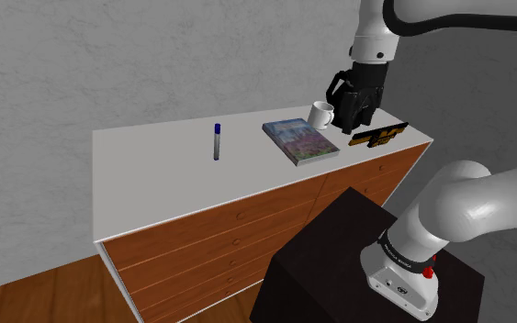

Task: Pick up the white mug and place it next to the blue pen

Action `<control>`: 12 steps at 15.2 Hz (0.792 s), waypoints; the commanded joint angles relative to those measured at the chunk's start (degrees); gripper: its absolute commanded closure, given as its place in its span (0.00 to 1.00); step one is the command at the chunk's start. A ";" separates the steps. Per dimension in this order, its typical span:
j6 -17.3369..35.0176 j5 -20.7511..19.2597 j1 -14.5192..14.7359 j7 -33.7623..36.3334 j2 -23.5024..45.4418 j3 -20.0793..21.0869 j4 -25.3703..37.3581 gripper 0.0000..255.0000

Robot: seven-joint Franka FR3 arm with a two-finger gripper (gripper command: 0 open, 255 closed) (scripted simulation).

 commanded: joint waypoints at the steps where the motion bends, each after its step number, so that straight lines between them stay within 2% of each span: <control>1: 0.00 0.00 0.00 0.00 0.00 0.00 0.00 0.00; 12: 12.60 -6.98 -4.43 -10.30 18.28 -8.58 6.55 0.00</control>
